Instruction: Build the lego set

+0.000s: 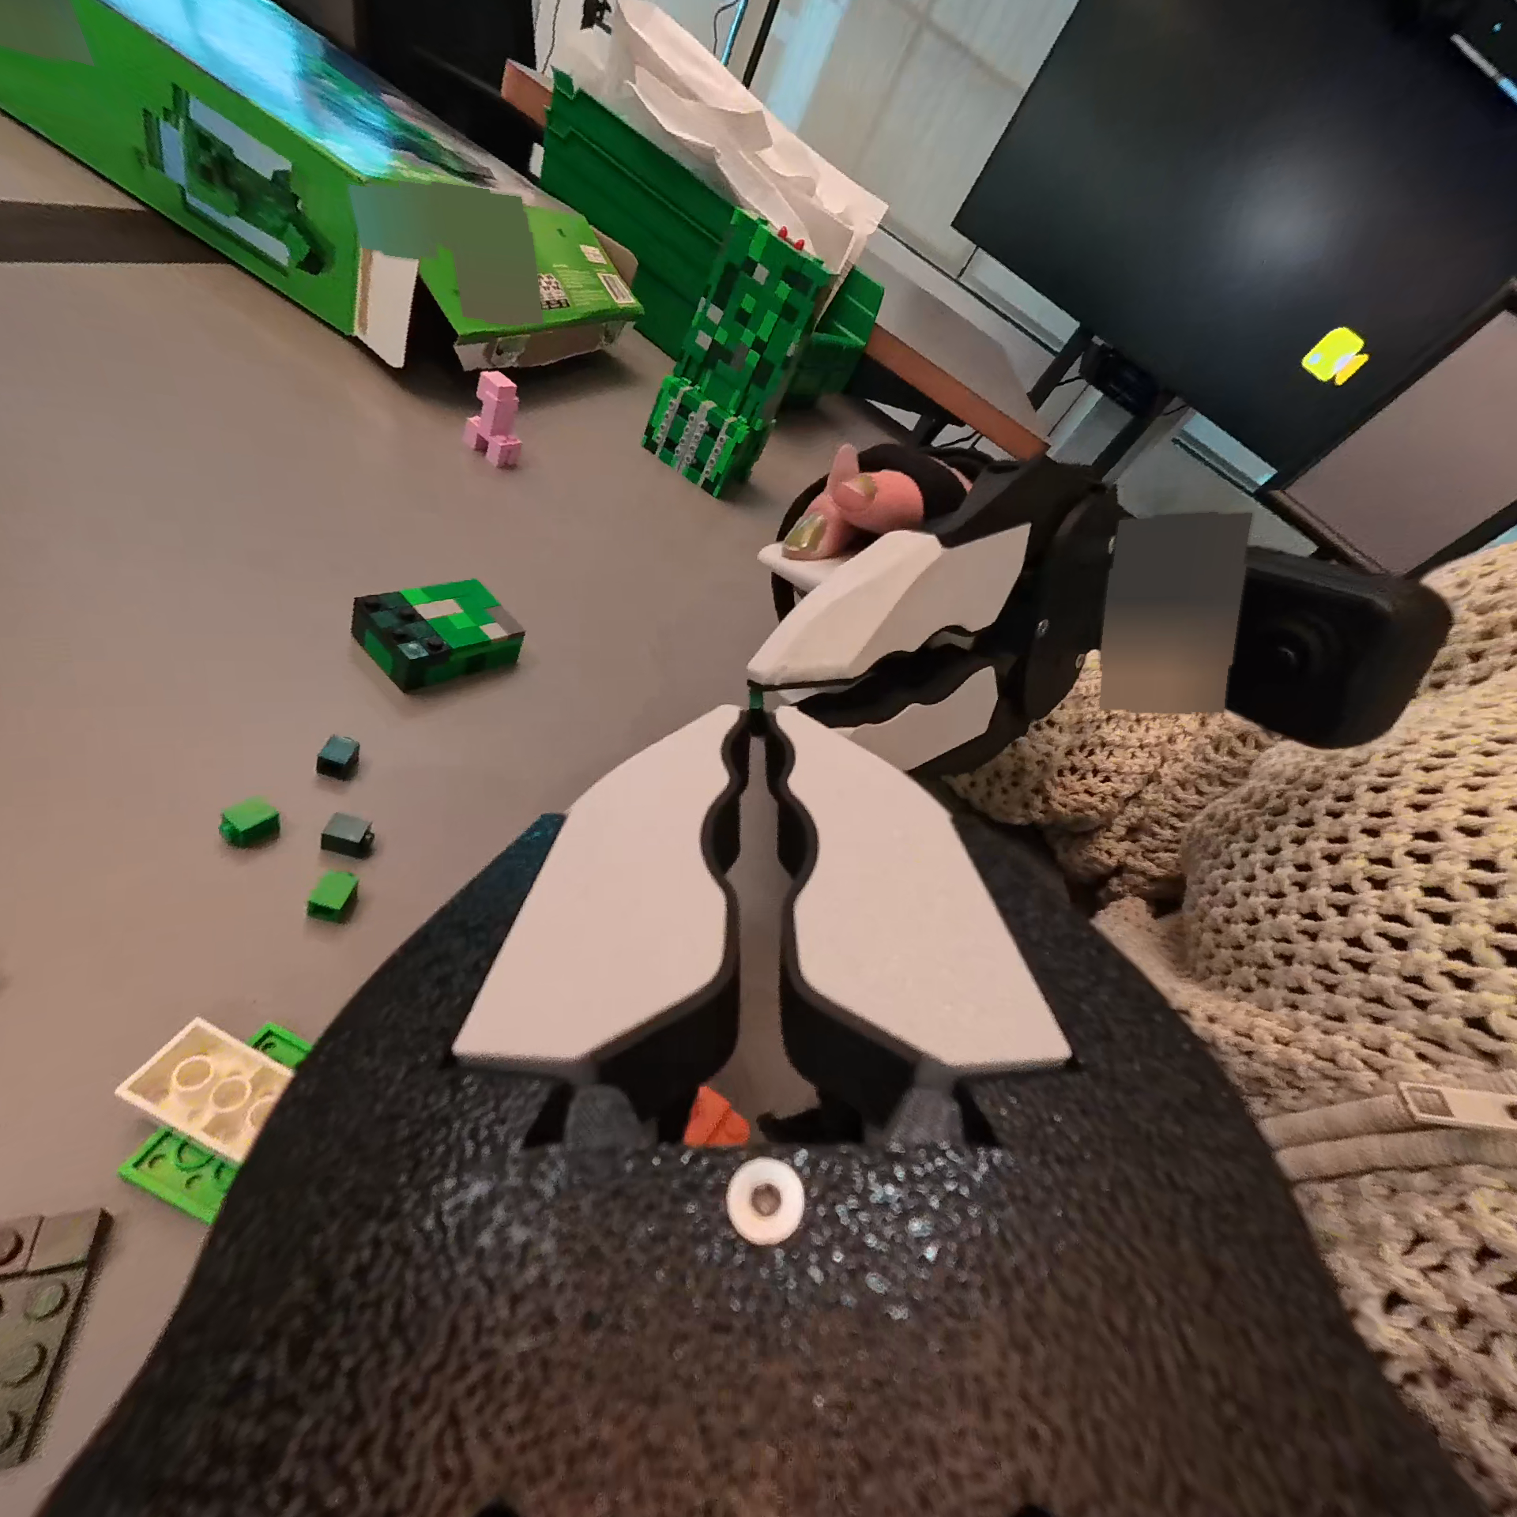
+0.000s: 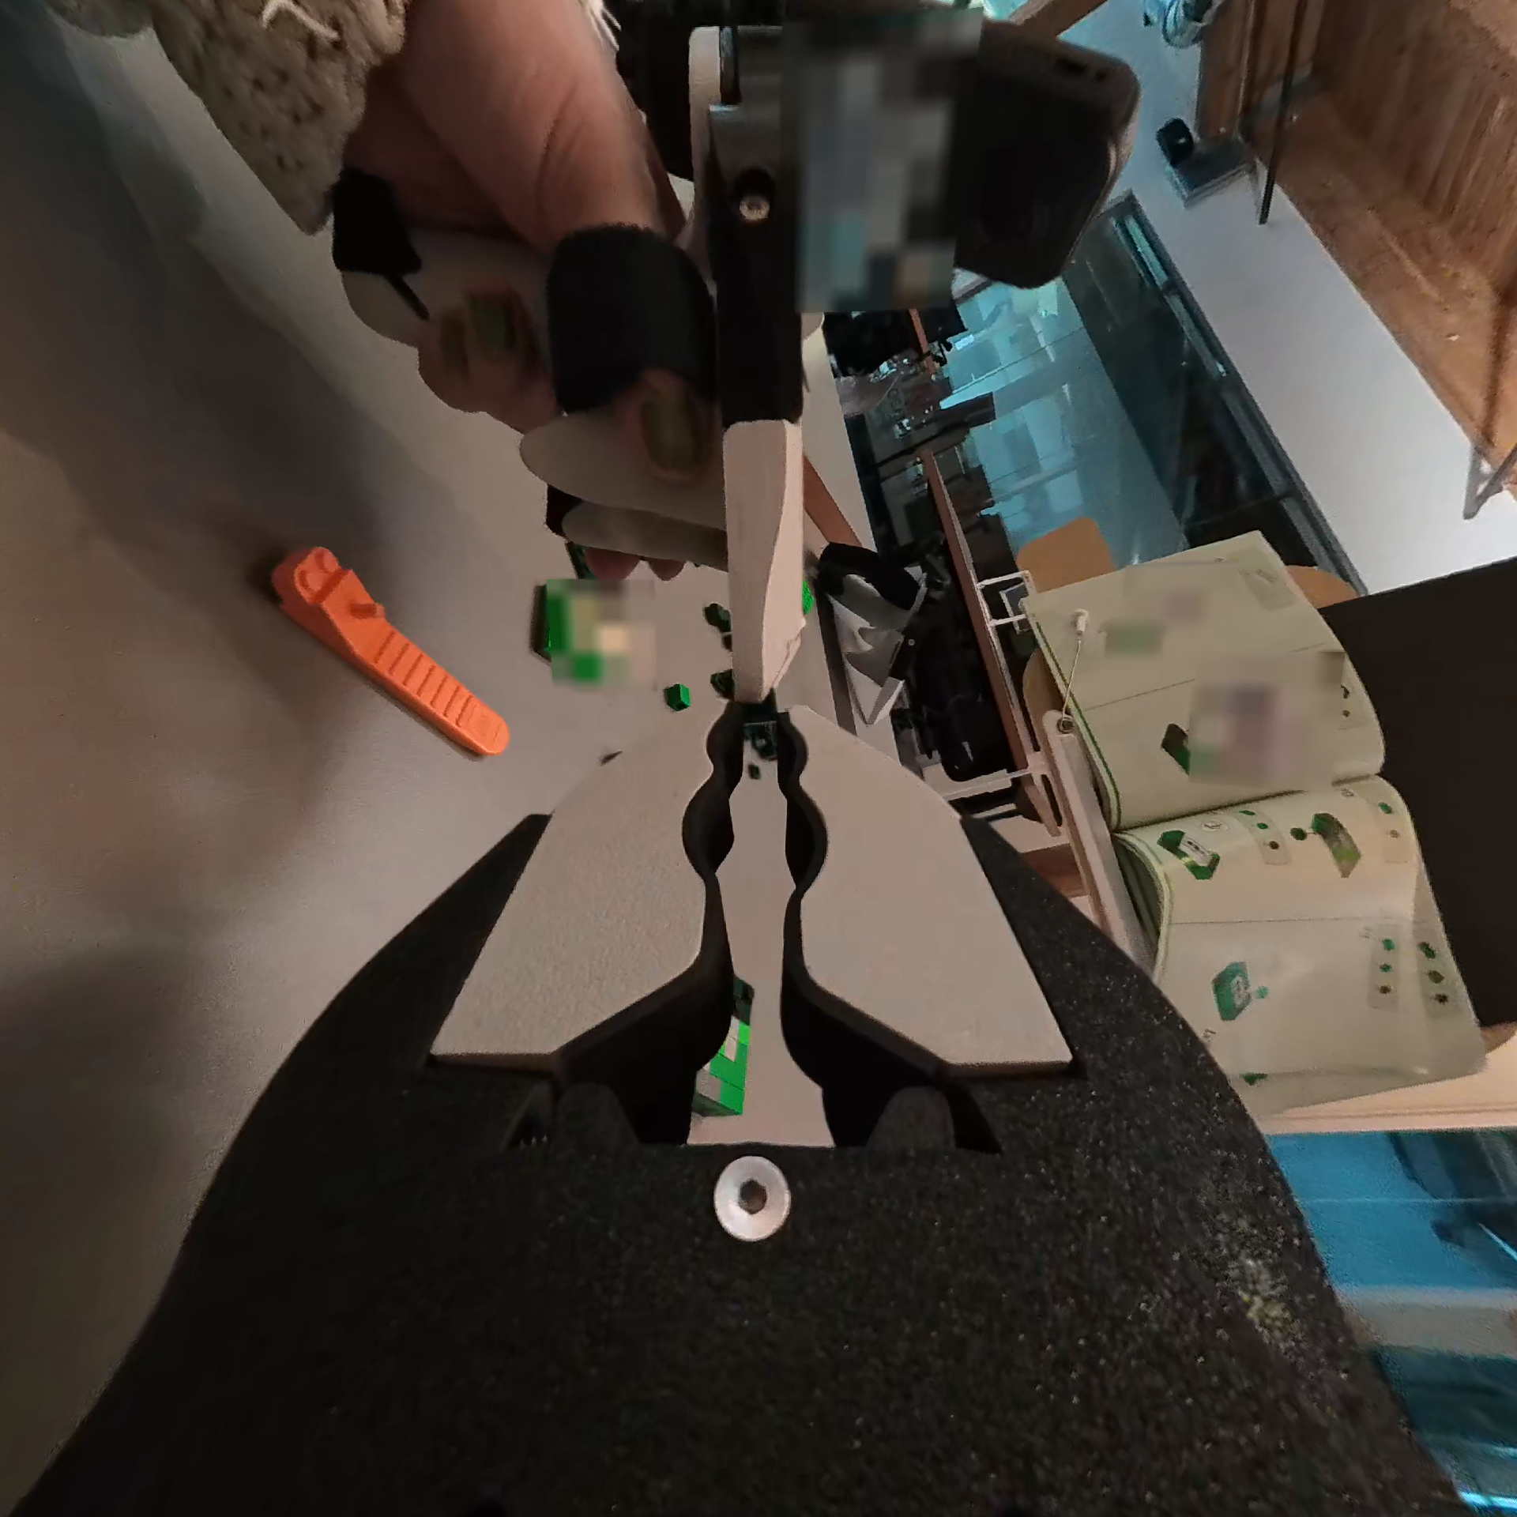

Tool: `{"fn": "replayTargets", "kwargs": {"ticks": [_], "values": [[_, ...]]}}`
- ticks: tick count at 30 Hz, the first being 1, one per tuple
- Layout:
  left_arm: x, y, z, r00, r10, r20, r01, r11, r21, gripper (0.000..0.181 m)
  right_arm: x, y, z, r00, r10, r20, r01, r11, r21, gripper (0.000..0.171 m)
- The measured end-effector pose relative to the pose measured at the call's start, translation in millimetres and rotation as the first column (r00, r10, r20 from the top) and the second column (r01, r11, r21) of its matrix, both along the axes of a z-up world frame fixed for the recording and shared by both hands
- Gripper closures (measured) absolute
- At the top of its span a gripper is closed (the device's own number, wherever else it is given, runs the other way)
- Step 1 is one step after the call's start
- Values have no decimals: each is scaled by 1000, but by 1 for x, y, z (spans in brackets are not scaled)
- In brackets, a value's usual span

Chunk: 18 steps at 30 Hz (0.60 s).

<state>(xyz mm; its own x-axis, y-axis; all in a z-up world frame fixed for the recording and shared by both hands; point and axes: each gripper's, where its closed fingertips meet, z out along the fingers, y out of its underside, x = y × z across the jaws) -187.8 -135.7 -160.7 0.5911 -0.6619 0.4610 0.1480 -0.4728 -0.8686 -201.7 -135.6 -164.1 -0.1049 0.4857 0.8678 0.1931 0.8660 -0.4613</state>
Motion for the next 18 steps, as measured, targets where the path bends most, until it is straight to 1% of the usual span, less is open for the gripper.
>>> {"fn": "replayTargets", "kwargs": {"ticks": [2, 4, 5, 6, 7, 8, 9, 10, 11, 12, 13, 14, 16, 18], "values": [[1, -1, 0, 1000, -6, -26, 7, 1000, 28, 179, 1, 0, 0, 1000, 1, -1, -1, 1000, 7, 164], [1, -1, 2, 997, -5, -80, 13, 995, 99, 179, 3, -2, 2, 1000, 15, -24, -16, 1000, -25, 163], [0, -1, 5, 992, 13, -124, 8, 986, 167, 179, 5, -2, 3, 999, 25, -23, -28, 995, -95, 163], [-2, -2, 10, 981, 43, -187, 7, 965, 260, 179, 8, 0, 4, 999, 35, -21, -39, 977, -210, 158], [-5, -2, 12, 959, 86, -272, 19, 932, 362, 179, 11, 1, 7, 998, 55, -35, -64, 934, -352, 153], [-7, -3, 14, 917, 147, -371, 48, 883, 467, 179, 15, -1, 11, 994, 103, -45, -111, 851, -514, 155], [-8, -5, 16, 857, 220, -466, 105, 811, 576, 179, 18, -6, 14, 985, 168, -42, -153, 723, -674, 158], [-7, -8, 17, 790, 291, -539, 184, 727, 662, 179, 21, -8, 19, 974, 220, -47, -167, 569, -805, 158], [-5, -11, 18, 734, 353, -580, 253, 651, 716, 179, 24, -13, 23, 957, 284, -60, -181, 423, -888, 158], [-3, -13, 18, 698, 392, -600, 301, 599, 742, 179, 26, -15, 26, 944, 321, -71, -178, 319, -931, 158], [-1, -14, 16, 675, 410, -613, 333, 573, 749, 179, 26, -13, 26, 944, 322, -68, -162, 272, -949, 156], [-1, -14, 15, 659, 428, -619, 352, 551, 756, 179, 25, -13, 24, 943, 328, -51, -141, 256, -956, 153], [1, -16, 14, 641, 455, -618, 386, 506, 772, 179, 22, -16, 14, 939, 343, 13, -73, 239, -968, 149], [5, -20, 14, 642, 453, -618, 410, 479, 777, 179, 20, -23, 5, 924, 376, 65, -27, 235, -972, 146]]}}
